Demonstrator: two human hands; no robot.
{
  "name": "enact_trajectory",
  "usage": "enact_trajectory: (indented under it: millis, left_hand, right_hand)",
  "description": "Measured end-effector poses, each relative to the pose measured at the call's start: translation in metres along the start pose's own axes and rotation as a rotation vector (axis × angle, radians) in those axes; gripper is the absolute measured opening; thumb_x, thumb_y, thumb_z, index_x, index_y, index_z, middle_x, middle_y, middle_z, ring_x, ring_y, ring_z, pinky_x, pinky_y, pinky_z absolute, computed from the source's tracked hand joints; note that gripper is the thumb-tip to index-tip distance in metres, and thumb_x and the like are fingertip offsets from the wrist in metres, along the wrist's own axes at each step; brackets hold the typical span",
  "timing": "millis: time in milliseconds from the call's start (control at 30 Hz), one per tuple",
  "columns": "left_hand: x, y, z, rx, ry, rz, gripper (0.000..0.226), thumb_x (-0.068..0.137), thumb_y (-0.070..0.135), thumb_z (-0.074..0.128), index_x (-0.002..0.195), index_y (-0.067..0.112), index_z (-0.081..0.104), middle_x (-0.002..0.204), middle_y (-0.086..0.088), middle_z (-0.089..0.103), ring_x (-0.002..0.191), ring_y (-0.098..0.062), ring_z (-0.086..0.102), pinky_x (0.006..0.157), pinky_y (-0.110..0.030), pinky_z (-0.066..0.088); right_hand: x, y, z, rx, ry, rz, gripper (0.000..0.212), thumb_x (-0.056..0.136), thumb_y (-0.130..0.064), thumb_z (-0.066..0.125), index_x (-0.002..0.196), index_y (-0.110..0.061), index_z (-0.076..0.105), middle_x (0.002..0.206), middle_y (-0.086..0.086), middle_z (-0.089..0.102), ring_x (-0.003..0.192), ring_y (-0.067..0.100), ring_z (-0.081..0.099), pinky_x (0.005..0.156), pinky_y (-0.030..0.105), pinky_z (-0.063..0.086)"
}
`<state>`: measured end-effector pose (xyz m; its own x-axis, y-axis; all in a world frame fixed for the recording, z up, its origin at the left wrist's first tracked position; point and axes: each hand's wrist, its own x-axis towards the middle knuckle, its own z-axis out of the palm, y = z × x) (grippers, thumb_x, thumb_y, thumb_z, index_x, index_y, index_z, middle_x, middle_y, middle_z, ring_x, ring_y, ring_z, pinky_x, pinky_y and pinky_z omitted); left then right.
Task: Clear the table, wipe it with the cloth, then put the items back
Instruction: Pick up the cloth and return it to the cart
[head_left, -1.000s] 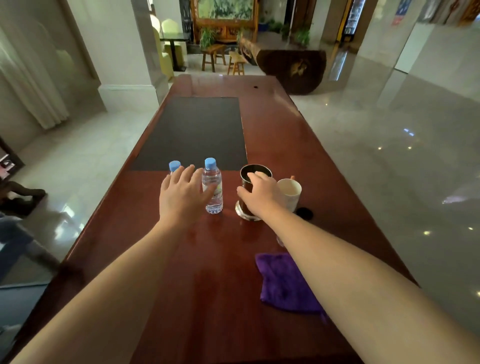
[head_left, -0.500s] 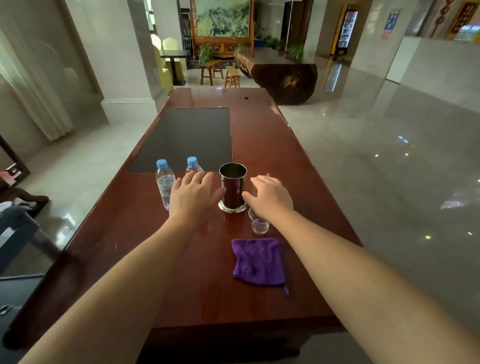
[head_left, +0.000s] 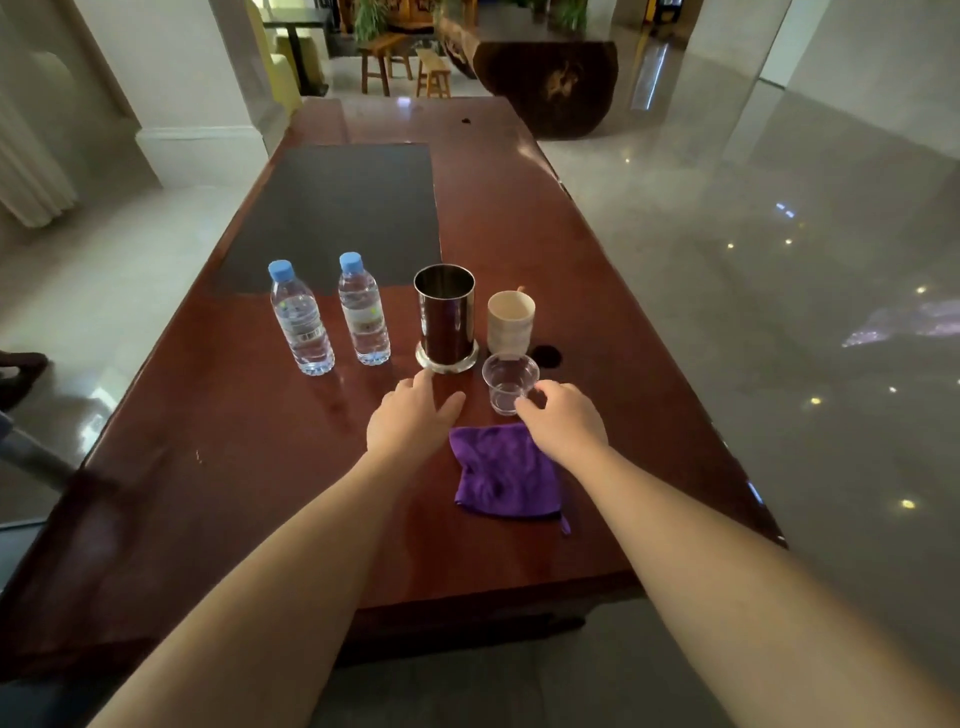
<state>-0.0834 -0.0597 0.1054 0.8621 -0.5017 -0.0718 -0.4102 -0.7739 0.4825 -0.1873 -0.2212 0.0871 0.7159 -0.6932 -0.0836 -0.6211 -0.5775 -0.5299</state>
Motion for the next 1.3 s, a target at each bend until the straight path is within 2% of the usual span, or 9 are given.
enact_trajectory:
  millis: [233,333,500,667,833,967,1067,1167,1300]
  left_hand:
    - [0.009,-0.018,0.078,-0.312,-0.248,-0.373,0.068,0.086,0.047,0.065,0.133,0.002,0.044,0.122,-0.015,0.063,0.109,-0.032,0.061,0.088,-0.037,0.050]
    - [0.011,-0.021,0.099,-0.436,-0.238,-0.476,0.058,0.082,0.043,0.073,0.118,0.001,0.055,0.102,-0.009,0.066,0.084,-0.023,0.062,0.064,-0.032,0.048]
    - [0.023,-0.018,0.118,-0.618,-0.235,-0.594,0.047,0.078,0.032,0.080,0.108,0.000,0.062,0.103,-0.013,0.067,0.089,-0.026,0.062,0.061,-0.032,0.045]
    - [0.031,-0.016,0.120,-0.681,-0.334,-0.635,0.041,0.076,0.024,0.079,0.105,0.004,0.057,0.096,-0.009,0.061,0.094,-0.028,0.060,0.070,-0.039,0.049]
    - [0.024,-0.010,0.116,-0.903,-0.393,-0.712,0.031,0.071,0.010,0.062,0.102,0.005,0.060,0.107,-0.017,0.062,0.103,-0.037,0.060,0.094,-0.048,0.050]
    - [0.013,-0.009,0.100,-1.015,-0.399,-0.752,0.024,0.071,0.009,0.055,0.095,0.012,0.057,0.110,-0.017,0.063,0.104,-0.037,0.060,0.096,-0.051,0.048]
    - [0.006,-0.007,0.080,-1.085,-0.385,-0.767,0.028,0.070,0.008,0.054,0.097,0.013,0.055,0.107,-0.016,0.061,0.099,-0.035,0.061,0.091,-0.047,0.051]
    - [-0.002,0.000,0.055,-1.160,-0.394,-0.738,0.030,0.071,0.005,0.051,0.100,0.010,0.056,0.103,-0.016,0.063,0.088,-0.034,0.061,0.076,-0.040,0.053]
    - [-0.012,0.010,0.021,-1.265,-0.387,-0.677,0.032,0.075,0.003,0.047,0.105,0.007,0.056,0.095,-0.017,0.066,0.082,-0.034,0.064,0.074,-0.042,0.054]
  right_hand:
    - [-0.002,0.034,0.050,0.052,-0.137,0.337,0.058,0.088,-0.049,0.049,0.135,-0.015,0.051,0.133,0.010,0.057,0.118,0.031,0.055,0.090,0.038,0.045]
    - [-0.001,0.042,0.065,0.076,-0.144,0.442,0.059,0.086,-0.046,0.053,0.132,-0.010,0.051,0.133,0.013,0.057,0.119,0.034,0.055,0.091,0.037,0.044]
    - [0.006,0.040,0.073,0.212,-0.108,0.549,0.046,0.084,-0.037,0.065,0.118,-0.007,0.059,0.118,0.013,0.065,0.103,0.033,0.062,0.074,0.034,0.047]
    - [0.011,0.036,0.074,0.380,-0.183,0.677,0.041,0.079,-0.027,0.073,0.112,-0.007,0.060,0.102,0.010,0.064,0.072,0.023,0.056,0.058,0.030,0.044]
    - [0.014,0.025,0.063,0.457,-0.305,0.762,0.027,0.077,-0.020,0.068,0.098,-0.007,0.058,0.087,0.010,0.059,0.071,0.025,0.055,0.058,0.031,0.044]
    - [0.008,0.027,0.050,0.578,-0.323,0.746,0.034,0.073,-0.009,0.061,0.106,-0.005,0.059,0.102,0.014,0.061,0.087,0.029,0.058,0.073,0.032,0.050]
    - [0.001,0.028,0.035,0.751,-0.339,0.691,0.034,0.067,-0.003,0.055,0.101,-0.005,0.059,0.110,0.016,0.059,0.099,0.033,0.058,0.092,0.043,0.049]
    - [-0.003,0.022,0.017,0.873,-0.367,0.624,0.032,0.063,0.002,0.051,0.093,-0.003,0.060,0.109,0.019,0.062,0.100,0.038,0.060,0.093,0.048,0.049]
    - [-0.003,0.006,-0.006,0.932,-0.364,0.544,0.022,0.062,0.003,0.050,0.081,-0.003,0.058,0.096,0.021,0.061,0.091,0.039,0.062,0.091,0.053,0.050]
